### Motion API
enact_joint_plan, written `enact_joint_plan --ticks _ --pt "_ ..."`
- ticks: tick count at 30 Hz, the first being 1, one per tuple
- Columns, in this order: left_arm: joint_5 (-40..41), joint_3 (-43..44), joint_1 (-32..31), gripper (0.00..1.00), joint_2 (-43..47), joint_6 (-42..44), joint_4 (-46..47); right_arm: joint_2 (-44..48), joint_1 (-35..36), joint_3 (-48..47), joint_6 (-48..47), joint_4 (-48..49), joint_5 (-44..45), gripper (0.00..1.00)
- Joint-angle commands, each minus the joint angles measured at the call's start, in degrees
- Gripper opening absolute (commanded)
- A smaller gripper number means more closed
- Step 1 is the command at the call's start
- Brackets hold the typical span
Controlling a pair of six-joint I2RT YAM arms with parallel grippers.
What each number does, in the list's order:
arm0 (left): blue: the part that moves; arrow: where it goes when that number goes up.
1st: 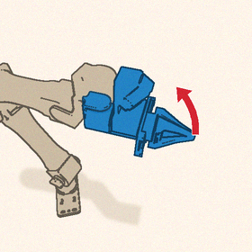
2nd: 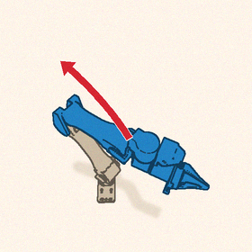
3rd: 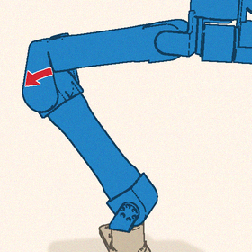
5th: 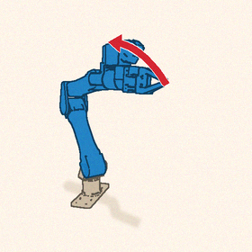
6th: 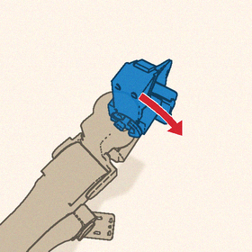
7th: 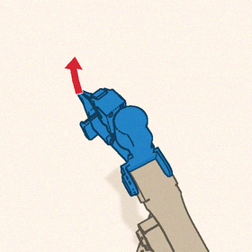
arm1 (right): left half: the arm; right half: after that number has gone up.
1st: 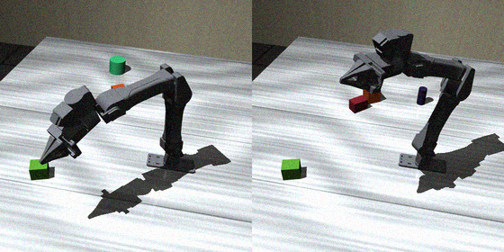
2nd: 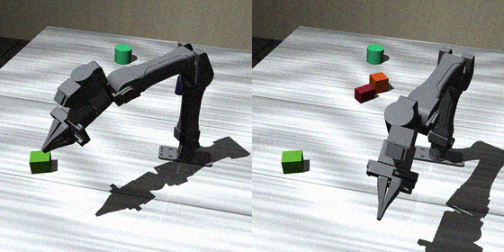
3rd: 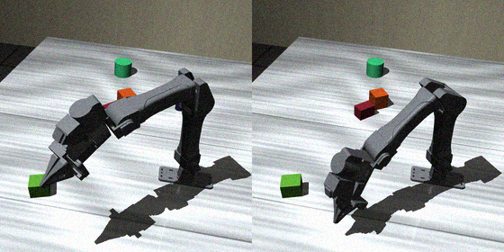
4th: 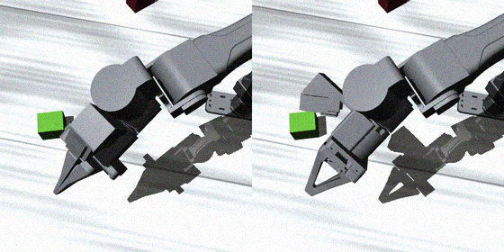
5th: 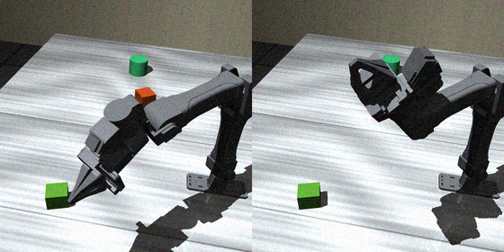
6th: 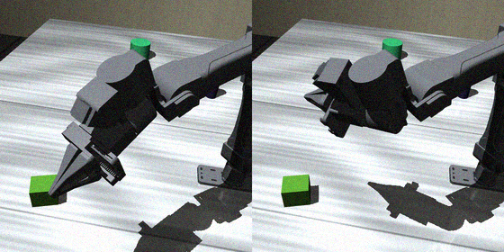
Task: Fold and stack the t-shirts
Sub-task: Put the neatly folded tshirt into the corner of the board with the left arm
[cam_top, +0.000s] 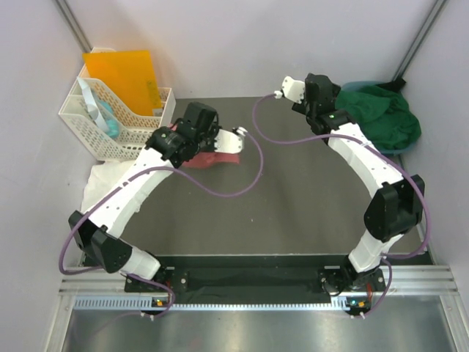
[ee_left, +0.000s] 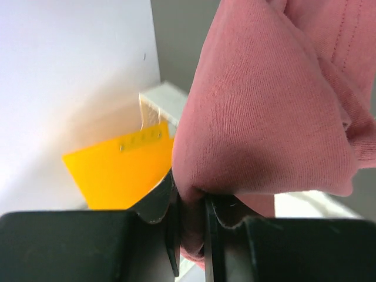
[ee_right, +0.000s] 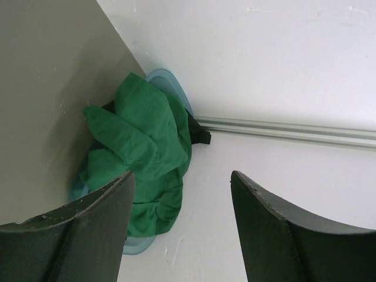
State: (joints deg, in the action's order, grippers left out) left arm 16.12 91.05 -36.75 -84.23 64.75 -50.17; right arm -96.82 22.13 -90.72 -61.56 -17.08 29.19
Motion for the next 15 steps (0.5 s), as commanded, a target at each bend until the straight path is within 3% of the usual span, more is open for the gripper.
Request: enact_joint_plan --ticks 1,9,15 --pt "6.29 2.3 6.15 0.0 3.53 10.19 -1.51 2.33 0.9 -1.04 -0.23 4.16 -0.62 0.66" --pt "6.91 7.74 17.41 0.0 3.81 20.31 -4.84 0.14 0.9 -3.59 -0.05 4.25 -1.85 0.66" --pt "2.17 12.23 25.76 0.0 4.24 28.04 -8.01 -0.04 0.9 -3.06 -0.14 4.6 -2.56 0.66"
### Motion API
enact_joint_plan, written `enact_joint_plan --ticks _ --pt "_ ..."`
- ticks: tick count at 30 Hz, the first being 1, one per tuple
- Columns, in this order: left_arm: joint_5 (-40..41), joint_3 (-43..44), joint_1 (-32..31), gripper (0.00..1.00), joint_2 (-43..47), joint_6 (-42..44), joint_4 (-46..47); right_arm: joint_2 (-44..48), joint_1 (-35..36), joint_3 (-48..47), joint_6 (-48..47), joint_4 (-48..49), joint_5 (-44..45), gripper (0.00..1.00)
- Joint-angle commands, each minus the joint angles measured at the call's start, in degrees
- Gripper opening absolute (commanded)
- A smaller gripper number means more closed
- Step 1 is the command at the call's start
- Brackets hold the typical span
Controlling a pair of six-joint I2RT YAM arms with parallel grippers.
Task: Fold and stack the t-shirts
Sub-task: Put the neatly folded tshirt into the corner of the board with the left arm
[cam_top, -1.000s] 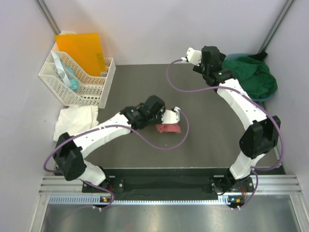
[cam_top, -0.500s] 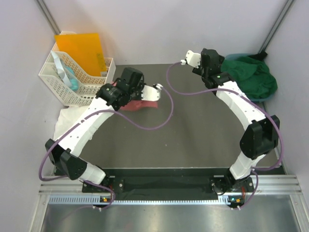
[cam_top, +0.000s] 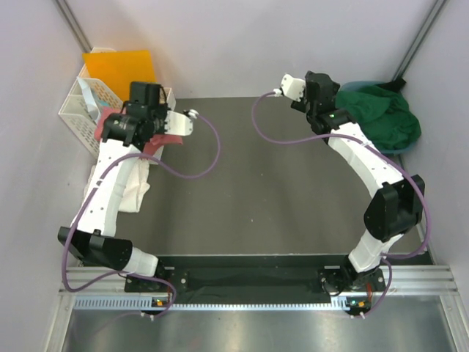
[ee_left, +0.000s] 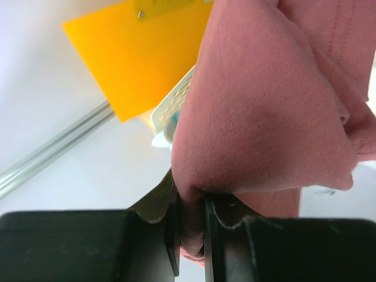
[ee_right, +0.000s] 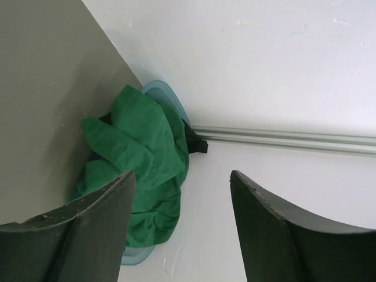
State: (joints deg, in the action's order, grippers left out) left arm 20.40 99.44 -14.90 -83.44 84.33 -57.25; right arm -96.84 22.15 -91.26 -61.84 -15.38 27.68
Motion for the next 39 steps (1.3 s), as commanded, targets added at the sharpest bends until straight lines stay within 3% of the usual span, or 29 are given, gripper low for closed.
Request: enact_joint_plan --ticks 1,8,11,16,25,27,31,39 --pt "-3.25 3.75 6.61 0.0 3.81 9.52 -0.67 0.16 0.88 -2.25 0.15 2.98 -1.05 0.66" --pt "-16.17 0.42 16.2 0.0 6.88 7.69 -0.06 0.16 0.96 -1.73 0.76 3.16 -0.96 0.66" --pt "-20.13 -7.4 18.58 0.0 11.27 5.57 4.42 -0.02 1.23 -1.72 0.94 2.9 -0.7 0.65" --pt "-30.74 -19.0 26.38 0.0 18.48 11.8 7.95 -0.54 2.02 -2.77 0.76 1.93 0.18 0.65" --pt "-48.16 -19.54 42.38 0.0 16.47 19.29 8.11 -2.04 4.04 -4.45 0.5 1.31 1.58 0.65" --pt "-51.6 -22.25 43.98 0.0 17.16 20.25 10.57 -2.21 4.56 -4.8 0.5 1.23 1.94 0.65" --pt "-53.36 -28.59 46.1 0.0 19.8 19.55 23.99 -2.48 5.09 -4.89 0.76 1.14 2.46 0.65" --pt "-56.43 -31.06 46.27 0.0 20.07 22.8 31.93 -3.88 5.88 -6.81 0.5 0.7 2.99 0.65"
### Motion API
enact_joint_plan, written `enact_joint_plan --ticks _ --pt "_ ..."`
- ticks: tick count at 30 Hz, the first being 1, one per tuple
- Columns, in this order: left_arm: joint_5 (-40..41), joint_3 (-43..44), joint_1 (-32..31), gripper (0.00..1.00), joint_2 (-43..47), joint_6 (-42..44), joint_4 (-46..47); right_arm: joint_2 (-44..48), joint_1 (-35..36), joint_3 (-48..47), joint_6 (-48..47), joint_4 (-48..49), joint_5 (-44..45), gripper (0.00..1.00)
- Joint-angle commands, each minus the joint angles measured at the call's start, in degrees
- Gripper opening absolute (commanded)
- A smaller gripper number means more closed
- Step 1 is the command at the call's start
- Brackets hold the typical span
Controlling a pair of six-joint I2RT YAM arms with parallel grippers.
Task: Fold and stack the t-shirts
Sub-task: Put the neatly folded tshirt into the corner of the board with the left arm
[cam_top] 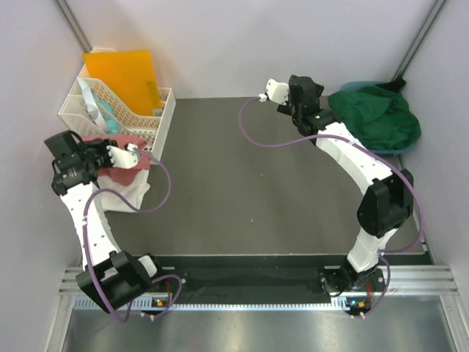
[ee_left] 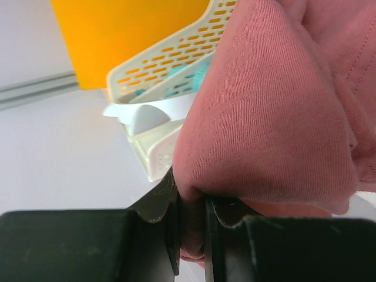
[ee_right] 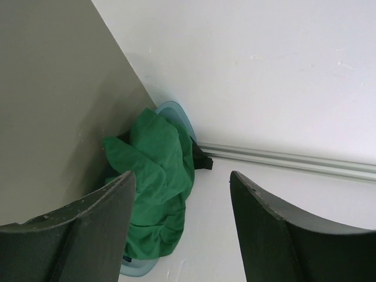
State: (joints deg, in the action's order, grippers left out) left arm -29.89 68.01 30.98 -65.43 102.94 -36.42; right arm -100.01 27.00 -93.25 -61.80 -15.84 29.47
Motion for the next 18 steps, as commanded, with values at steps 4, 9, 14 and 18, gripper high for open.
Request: enact_joint_plan --ticks 4,9,14,18 --pt "-7.9 -0.42 0.48 0.0 1.36 7.54 16.46 -2.03 1.56 -6.5 0.54 0.28 1.29 0.65" --pt "-9.22 -1.47 2.41 0.0 0.83 15.26 11.84 -2.03 2.09 -6.16 0.89 -0.07 1.11 0.65" --pt "-7.99 -3.4 2.85 0.0 1.7 20.37 7.25 -2.39 2.09 -5.8 0.98 -0.25 1.02 0.65" --pt "-4.92 -9.55 3.29 0.0 2.76 18.72 10.57 -2.82 2.26 -6.15 1.24 -0.6 0.41 0.65"
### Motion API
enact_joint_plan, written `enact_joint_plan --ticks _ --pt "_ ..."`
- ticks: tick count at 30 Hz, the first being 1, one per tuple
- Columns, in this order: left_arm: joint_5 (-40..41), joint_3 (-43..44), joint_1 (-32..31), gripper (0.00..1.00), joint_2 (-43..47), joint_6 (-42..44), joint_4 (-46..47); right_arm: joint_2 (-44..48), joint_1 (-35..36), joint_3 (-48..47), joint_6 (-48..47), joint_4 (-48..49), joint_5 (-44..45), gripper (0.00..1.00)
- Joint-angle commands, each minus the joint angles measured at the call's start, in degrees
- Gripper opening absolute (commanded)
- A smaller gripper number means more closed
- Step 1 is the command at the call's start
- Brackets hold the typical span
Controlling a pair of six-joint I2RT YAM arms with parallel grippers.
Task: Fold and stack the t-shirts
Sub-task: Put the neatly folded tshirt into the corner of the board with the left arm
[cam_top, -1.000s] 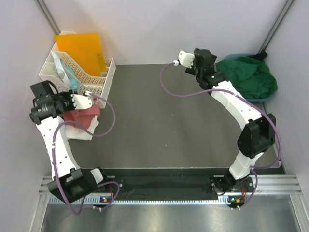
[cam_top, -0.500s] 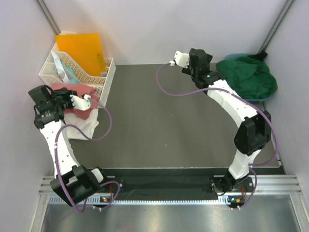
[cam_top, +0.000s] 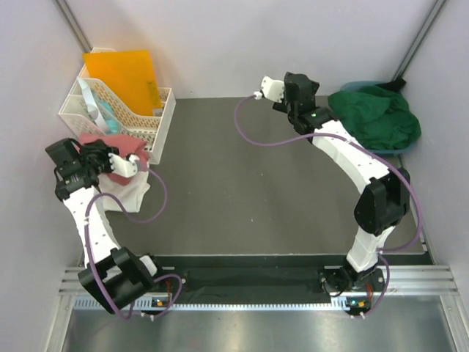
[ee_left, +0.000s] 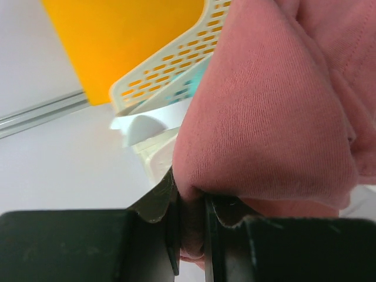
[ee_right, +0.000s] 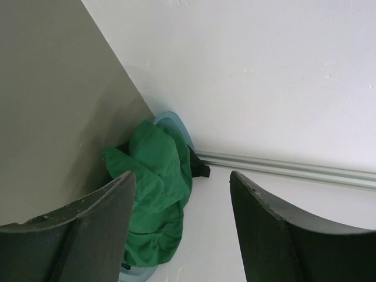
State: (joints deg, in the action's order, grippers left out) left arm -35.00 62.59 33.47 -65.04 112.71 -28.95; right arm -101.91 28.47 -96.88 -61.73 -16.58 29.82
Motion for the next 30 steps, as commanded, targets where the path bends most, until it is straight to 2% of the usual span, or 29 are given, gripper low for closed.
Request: enact_joint_plan --ticks 1,11,14,17,20,26,27,28,30 --pt "0.9 -5.45 1.06 0.0 2.63 6.59 6.42 -1.1 0.89 -2.61 1.18 -0.12 0.06 0.65" --pt "1.25 -19.15 2.21 0.0 3.86 -2.22 27.27 -3.47 1.41 -6.12 0.39 -1.88 -1.17 0.65" --pt "0.73 -21.36 2.47 0.0 4.83 -2.49 24.83 -3.82 1.68 -6.74 -0.05 -2.23 -1.35 0.65" --pt "-1.99 -21.02 2.56 0.0 5.62 -3.02 18.24 -4.35 2.03 -7.18 -1.1 -2.49 -1.52 0.65" --pt "-2.44 -21.36 2.39 0.0 6.15 -1.17 20.5 -4.62 2.29 -8.4 -1.81 -2.41 -1.7 0.66" --pt "-1.04 -19.52 2.39 0.0 5.97 -4.77 35.43 -5.5 2.64 -9.82 -0.76 -2.93 -1.79 0.66" --pt "-0.94 -20.13 2.47 0.0 5.89 -5.56 39.19 -5.41 2.73 -9.64 -0.32 -2.85 -1.96 0.65" --pt "-1.03 -21.62 2.47 0.0 5.97 -7.92 48.02 -5.41 2.82 -9.38 -0.23 -2.85 -1.88 0.66" --pt "-0.6 -22.86 2.39 0.0 5.88 -9.17 54.41 -5.23 2.91 -8.59 0.21 -2.49 -1.88 0.66"
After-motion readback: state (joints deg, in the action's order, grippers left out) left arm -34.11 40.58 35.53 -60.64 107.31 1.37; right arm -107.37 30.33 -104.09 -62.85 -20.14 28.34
